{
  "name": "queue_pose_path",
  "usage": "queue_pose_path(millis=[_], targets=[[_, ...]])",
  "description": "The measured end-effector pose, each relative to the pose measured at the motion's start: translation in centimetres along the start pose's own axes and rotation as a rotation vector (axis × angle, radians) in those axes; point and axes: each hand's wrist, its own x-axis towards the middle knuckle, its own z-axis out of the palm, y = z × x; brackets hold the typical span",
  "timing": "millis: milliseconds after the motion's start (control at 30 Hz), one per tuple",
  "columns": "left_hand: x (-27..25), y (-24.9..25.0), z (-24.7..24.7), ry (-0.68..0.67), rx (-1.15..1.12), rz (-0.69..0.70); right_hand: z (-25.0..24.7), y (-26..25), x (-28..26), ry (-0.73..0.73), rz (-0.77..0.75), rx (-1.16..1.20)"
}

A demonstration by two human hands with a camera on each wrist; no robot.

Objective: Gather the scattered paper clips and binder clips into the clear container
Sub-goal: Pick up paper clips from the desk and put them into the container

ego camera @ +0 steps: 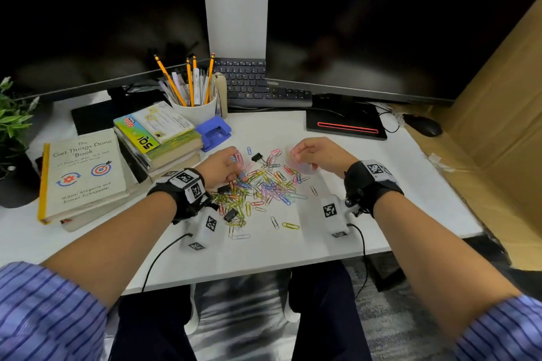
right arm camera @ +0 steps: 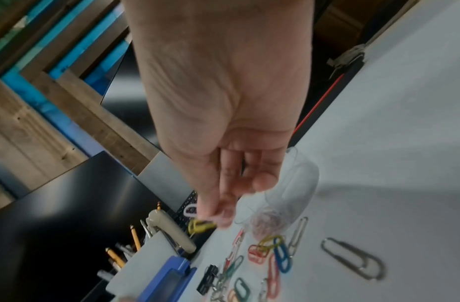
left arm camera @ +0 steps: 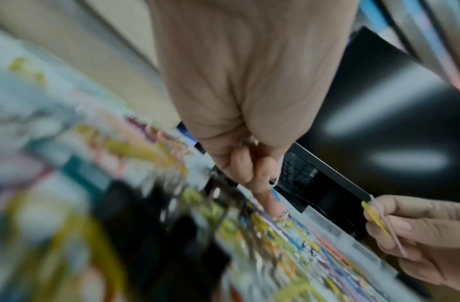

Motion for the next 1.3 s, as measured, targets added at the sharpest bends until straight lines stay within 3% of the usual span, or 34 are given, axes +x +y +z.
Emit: queue_pose_path(millis=[167,400,600,767,900,1100,1300], targets=[[0.7,2.4,-0.6,-0.075,0.212,-0.046,-0.1,-0.3,-0.6,-0.020,0.010,0.000],[1.7,5.8,0.5,-0.122,0.352,-0.017,-1.5,1.9,0.7,0.316,0.129,0.048],[3.3,8.1,3.8,-0.151,0.380,0.054,-0.9,3.9,0.6,0.343,0.187,0.012],[5.5,10.1,7.0,-0.095,0.528,0.042,-0.8,5.0,0.4,0.538,0.192,0.136],[6.4,12.0,9.3,-0.059,0.640,0.017,-0.3,5.8,0.8,0.468,0.288,0.190],[7.0,13.6,11.4,-0.010,0.829,0.022,0.8,5.9,0.1,0.516,0.263,0.170],[7.9,13.0,11.9,-0.032,0.789,0.096,0.7,6.2,0.1,0.496,0.242,0.176]])
